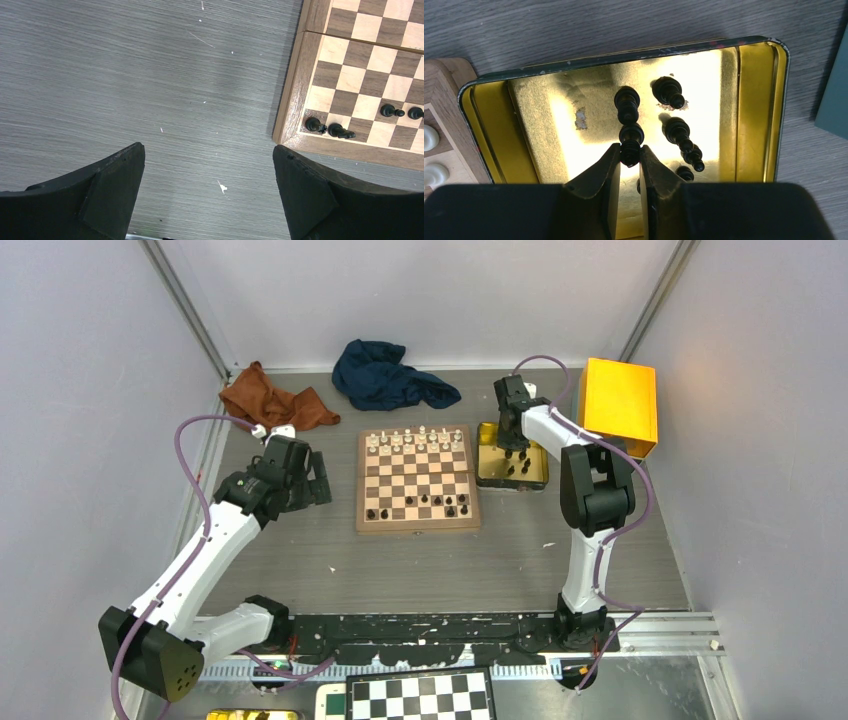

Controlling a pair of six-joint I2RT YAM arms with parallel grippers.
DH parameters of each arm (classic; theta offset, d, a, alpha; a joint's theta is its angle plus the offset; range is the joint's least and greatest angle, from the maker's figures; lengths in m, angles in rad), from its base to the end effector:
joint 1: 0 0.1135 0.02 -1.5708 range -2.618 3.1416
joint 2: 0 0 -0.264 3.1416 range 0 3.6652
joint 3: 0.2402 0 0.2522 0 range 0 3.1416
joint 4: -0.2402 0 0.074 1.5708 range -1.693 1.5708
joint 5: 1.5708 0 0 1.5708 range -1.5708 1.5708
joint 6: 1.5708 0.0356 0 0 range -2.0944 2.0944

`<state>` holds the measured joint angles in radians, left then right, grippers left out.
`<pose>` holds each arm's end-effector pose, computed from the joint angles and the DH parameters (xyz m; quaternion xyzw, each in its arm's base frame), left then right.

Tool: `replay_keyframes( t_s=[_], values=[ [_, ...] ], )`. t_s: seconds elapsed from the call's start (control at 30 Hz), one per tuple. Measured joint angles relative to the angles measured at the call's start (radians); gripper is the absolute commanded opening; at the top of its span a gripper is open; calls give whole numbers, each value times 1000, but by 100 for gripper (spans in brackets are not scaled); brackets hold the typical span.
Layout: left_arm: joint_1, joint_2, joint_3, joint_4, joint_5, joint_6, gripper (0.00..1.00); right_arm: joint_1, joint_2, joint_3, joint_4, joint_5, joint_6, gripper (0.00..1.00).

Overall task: Set up the chess pieces on the board
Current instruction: Pick up the chess piece from the storage box.

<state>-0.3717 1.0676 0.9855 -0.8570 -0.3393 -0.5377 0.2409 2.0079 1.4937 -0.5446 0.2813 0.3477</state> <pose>0.1956 -0.0635 0.2977 -0.1299 0.9293 0.0097 0.3455 0.4176 0.0924 0.1901 0.0866 0.9546 -0.0571 0.2793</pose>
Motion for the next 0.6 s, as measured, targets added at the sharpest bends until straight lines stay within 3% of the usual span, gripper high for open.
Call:
replay_keyframes(
  t_s=[0.23,0.6],
  values=[
    [0,4,0,0,0,0,100,-3,1,0,0,0,0,7],
    [0,4,0,0,1,0,100,2,-6,-2,-4,-15,0,2]
  ],
)
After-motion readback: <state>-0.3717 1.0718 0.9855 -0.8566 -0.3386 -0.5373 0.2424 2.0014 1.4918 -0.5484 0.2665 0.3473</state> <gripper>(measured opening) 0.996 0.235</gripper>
